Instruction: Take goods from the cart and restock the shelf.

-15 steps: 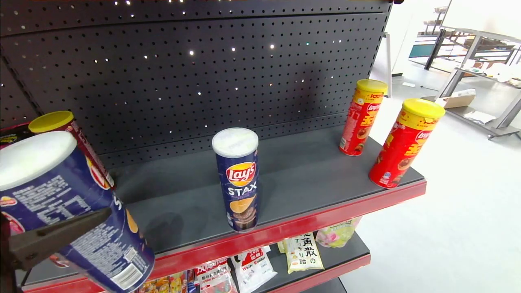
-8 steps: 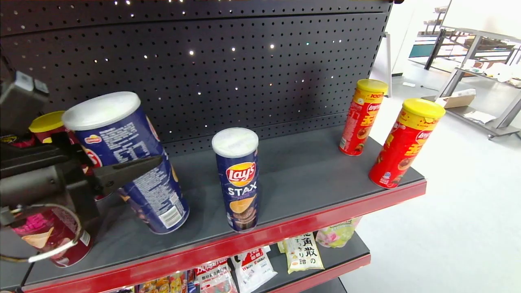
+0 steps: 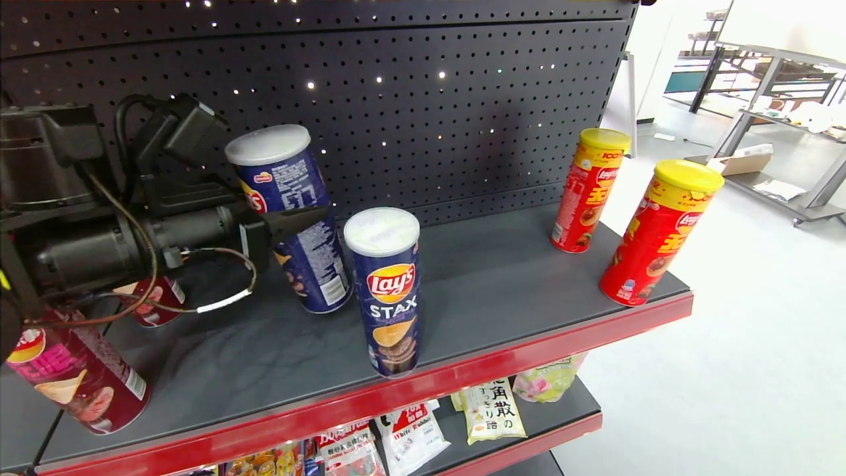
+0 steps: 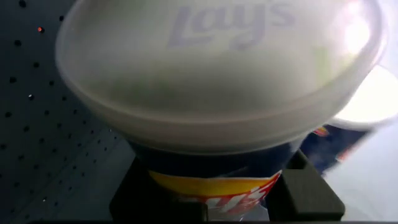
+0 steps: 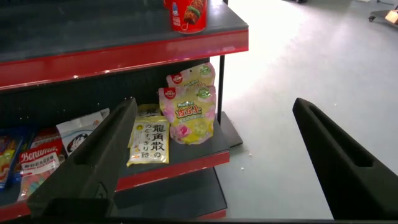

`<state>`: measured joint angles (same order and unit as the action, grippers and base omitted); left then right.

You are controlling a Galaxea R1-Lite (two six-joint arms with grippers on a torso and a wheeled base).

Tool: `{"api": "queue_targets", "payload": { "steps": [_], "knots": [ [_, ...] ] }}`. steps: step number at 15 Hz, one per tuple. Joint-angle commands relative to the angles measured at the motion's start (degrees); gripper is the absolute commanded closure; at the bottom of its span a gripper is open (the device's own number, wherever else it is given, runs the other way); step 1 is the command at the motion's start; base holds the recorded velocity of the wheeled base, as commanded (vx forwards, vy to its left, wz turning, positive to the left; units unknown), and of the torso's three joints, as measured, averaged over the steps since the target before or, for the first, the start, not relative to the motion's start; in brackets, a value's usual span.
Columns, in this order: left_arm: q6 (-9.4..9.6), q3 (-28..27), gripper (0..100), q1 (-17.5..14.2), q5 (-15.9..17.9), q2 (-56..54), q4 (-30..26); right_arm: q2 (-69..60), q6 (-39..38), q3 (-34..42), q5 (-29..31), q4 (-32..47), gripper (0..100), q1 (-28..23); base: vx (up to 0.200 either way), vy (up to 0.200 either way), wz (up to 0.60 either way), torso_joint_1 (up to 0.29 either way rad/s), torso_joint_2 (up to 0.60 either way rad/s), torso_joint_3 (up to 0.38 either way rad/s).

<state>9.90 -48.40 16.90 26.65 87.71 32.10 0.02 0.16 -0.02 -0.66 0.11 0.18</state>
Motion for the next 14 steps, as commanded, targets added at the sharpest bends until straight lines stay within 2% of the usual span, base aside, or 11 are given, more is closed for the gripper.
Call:
{"api": "queue_targets", "payload": {
  "steps": [1,3,5,6,11,14],
  "knots": [
    [0.12,-4.5,100,0.1,-0.1,8.2,1.2,0.0,0.0,0.0,0.0,0.0,0,0.0,0.000,0.000,0.00,0.000,0.00,0.000],
    [0.12,-6.2,100,0.2,-1.2,11.8,3.5,0.0,0.0,-0.1,0.0,0.0,0,0.0,0.000,0.000,0.00,0.000,0.00,0.000],
    [0.12,-7.9,100,0.4,-4.9,15.5,6.0,0.0,0.0,0.0,0.0,0.0,0,0.0,0.000,0.000,0.00,0.000,0.00,0.000],
    [0.03,-8.5,100,0.4,-5.5,16.4,6.6,0.0,0.0,0.0,0.0,0.0,0,0.0,0.000,0.000,0.00,0.000,0.00,0.000],
    [-0.49,-12.9,100,0.8,-5.6,20.9,8.0,0.0,0.0,0.0,0.0,0.0,0,0.0,0.000,0.000,0.00,0.000,0.00,0.000],
    [-0.67,-13.3,100,1.6,-5.6,21.7,9.7,0.0,0.0,0.0,0.0,0.0,0,0.0,0.000,0.000,0.00,0.000,0.00,0.000]
  ]
}}
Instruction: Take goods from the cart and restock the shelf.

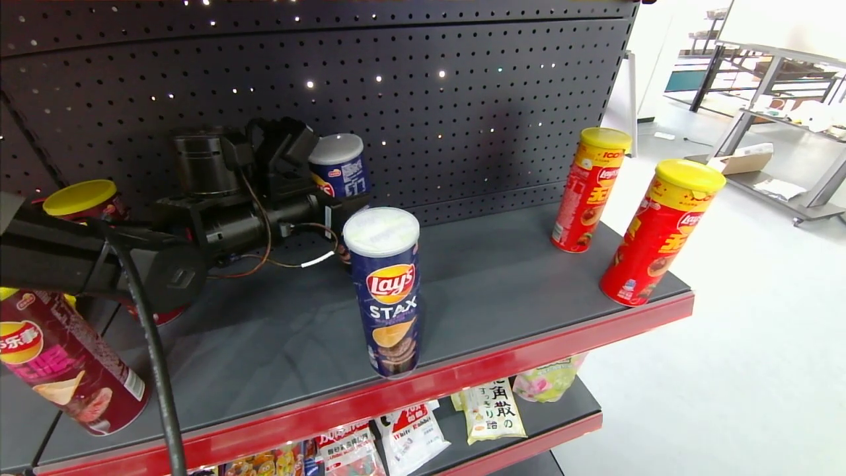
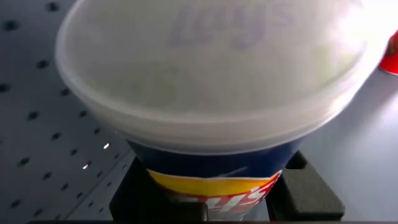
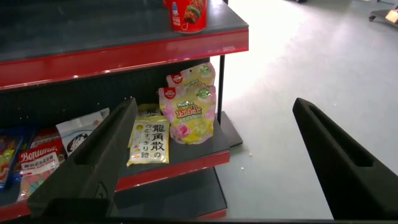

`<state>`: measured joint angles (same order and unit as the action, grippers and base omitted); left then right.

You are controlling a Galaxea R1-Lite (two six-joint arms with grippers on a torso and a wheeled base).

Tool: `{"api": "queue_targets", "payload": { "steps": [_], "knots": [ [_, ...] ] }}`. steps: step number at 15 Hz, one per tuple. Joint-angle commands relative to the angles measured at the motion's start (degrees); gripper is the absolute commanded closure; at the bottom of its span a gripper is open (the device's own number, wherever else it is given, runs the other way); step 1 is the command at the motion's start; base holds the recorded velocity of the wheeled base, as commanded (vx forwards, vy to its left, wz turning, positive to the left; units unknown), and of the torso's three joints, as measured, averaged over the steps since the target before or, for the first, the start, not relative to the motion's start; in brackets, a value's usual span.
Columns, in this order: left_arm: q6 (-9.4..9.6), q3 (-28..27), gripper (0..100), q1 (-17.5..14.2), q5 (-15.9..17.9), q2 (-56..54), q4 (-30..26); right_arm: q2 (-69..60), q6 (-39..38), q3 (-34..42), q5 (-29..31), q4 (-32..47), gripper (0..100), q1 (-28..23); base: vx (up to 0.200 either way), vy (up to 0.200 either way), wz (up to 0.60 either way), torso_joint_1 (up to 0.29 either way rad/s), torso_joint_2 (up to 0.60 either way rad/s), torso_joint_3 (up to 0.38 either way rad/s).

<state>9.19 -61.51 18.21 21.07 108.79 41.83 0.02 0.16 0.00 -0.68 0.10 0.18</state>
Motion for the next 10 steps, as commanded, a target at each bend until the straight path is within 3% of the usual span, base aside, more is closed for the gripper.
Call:
{"api": "queue_targets", "payload": {
  "steps": [1,10],
  "knots": [
    [-0.05,-0.2,100,0.3,0.0,0.7,0.1,0.0,0.0,0.0,0.0,0.1,0,0.0,0.000,0.000,0.00,0.000,0.00,0.000],
    [-0.05,-0.2,100,1.4,0.5,2.8,2.0,0.0,0.0,0.0,0.0,0.0,0,0.0,0.000,0.000,0.00,0.000,0.00,0.000]
  ]
}}
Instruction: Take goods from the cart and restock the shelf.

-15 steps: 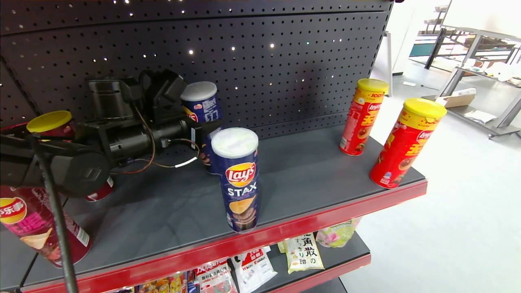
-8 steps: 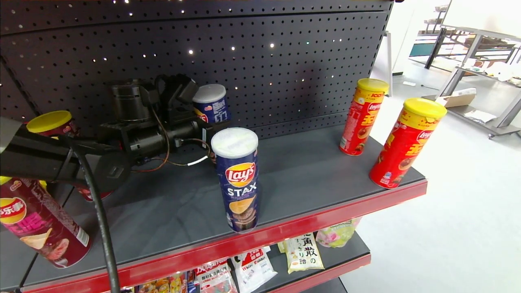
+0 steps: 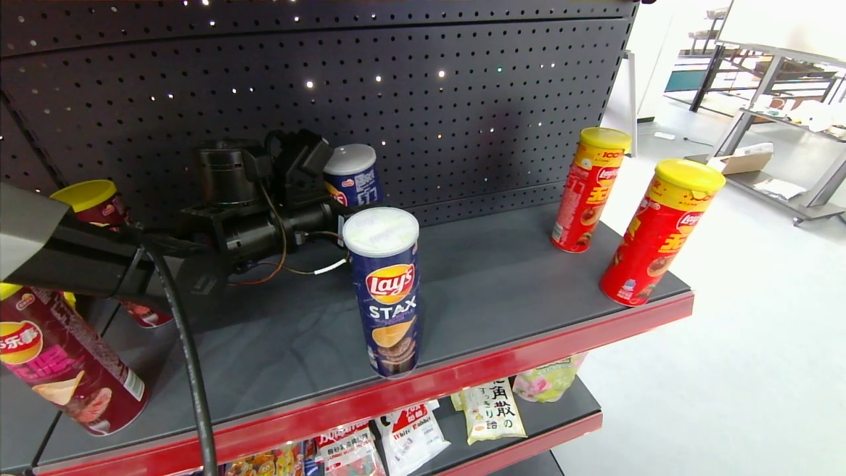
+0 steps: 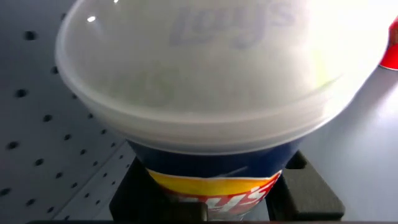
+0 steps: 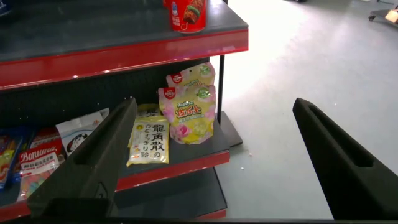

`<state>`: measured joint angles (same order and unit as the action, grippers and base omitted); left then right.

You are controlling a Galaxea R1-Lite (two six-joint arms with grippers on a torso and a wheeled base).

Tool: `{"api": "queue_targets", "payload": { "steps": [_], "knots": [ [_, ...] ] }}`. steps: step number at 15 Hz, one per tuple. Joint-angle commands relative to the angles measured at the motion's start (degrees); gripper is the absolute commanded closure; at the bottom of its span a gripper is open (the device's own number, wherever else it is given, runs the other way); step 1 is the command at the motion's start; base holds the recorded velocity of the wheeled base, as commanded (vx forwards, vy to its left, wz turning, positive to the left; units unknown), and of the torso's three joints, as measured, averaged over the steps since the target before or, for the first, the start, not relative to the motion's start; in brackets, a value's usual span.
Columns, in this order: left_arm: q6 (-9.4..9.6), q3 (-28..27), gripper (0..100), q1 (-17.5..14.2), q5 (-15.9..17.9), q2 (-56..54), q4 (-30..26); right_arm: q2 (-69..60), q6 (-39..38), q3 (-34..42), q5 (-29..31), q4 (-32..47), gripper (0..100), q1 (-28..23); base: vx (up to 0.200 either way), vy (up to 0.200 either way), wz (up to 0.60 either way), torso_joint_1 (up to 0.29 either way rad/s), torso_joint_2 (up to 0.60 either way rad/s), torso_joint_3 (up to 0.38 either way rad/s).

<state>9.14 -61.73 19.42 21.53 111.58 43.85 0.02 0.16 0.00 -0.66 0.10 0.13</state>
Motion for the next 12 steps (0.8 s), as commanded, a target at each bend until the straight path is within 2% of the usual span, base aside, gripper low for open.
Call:
{"api": "queue_targets", "payload": {
  "steps": [1,6,12],
  "knots": [
    [0.00,0.0,100,0.4,0.0,0.0,0.0,0.0,0.0,0.0,0.0,0.0,0,0.0,0.000,0.000,0.00,0.000,0.00,0.000],
    [0.26,0.5,100,2.0,0.1,-0.1,-0.1,0.0,0.0,0.0,0.0,0.0,0,0.0,0.000,0.000,0.00,0.000,0.00,0.000],
    [0.53,0.8,100,2.0,0.0,0.0,-0.3,0.0,0.0,0.0,0.0,0.0,0,0.0,0.000,0.000,0.00,0.000,0.00,0.000]
  ]
}}
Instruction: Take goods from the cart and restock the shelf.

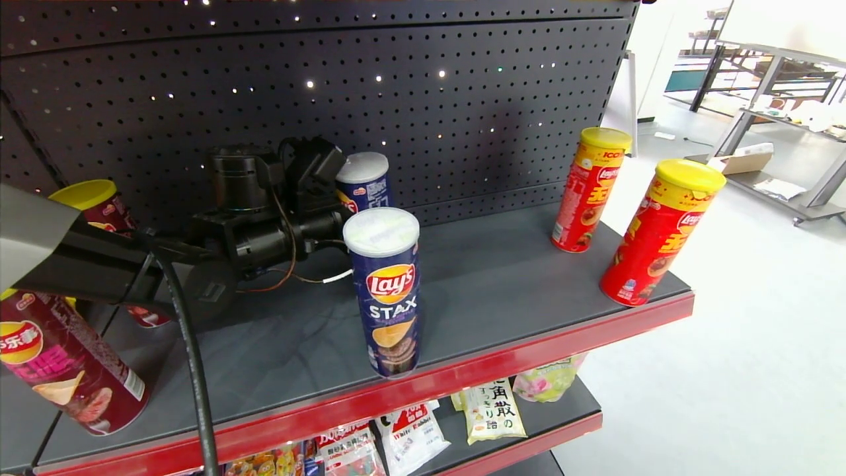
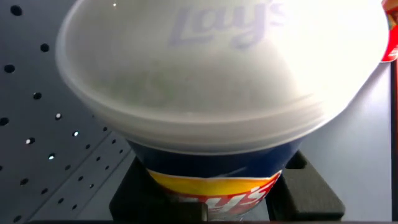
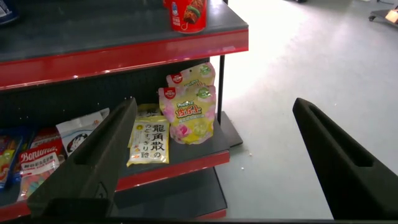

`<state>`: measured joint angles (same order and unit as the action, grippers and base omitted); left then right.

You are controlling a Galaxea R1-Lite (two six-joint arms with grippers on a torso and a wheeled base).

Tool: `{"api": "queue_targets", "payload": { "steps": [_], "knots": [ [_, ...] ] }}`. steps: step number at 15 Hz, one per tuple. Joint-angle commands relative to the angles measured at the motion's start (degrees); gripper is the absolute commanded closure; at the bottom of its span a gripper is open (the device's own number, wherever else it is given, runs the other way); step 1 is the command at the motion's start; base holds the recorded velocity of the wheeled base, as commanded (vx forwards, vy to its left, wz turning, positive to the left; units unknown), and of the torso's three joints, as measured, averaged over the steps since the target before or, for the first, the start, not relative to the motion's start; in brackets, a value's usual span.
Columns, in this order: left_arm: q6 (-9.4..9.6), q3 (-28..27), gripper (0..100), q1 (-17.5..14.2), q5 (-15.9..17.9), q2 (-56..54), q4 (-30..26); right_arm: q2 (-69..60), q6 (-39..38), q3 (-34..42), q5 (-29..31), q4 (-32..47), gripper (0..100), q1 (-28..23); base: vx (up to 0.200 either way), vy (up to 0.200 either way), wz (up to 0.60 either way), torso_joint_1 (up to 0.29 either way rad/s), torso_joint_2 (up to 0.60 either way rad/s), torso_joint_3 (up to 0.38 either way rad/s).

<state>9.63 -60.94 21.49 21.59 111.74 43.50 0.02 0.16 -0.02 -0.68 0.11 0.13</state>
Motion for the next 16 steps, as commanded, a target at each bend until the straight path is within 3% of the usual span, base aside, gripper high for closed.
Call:
{"api": "queue_targets", "payload": {
  "steps": [1,9,13,16],
  "knots": [
    [0.13,0.0,100,-0.1,-0.1,-0.3,0.0,0.0,0.0,0.0,0.0,0.0,0,0.0,0.000,0.000,0.00,0.000,0.00,0.000],
    [0.04,0.9,100,-0.9,-0.6,-0.7,0.2,0.0,0.0,0.0,0.0,0.0,0,0.0,0.000,0.000,0.00,0.000,0.00,0.000],
    [-0.14,0.9,100,-0.6,-7.2,-0.6,0.9,0.0,0.0,0.0,0.0,0.0,0,0.0,0.000,0.000,0.00,0.000,0.00,0.000],
    [-0.23,0.8,100,-0.6,-7.6,-0.8,1.0,0.0,0.0,0.0,0.0,0.1,0,0.0,0.000,0.000,0.00,0.000,0.00,0.000]
  ]
}}
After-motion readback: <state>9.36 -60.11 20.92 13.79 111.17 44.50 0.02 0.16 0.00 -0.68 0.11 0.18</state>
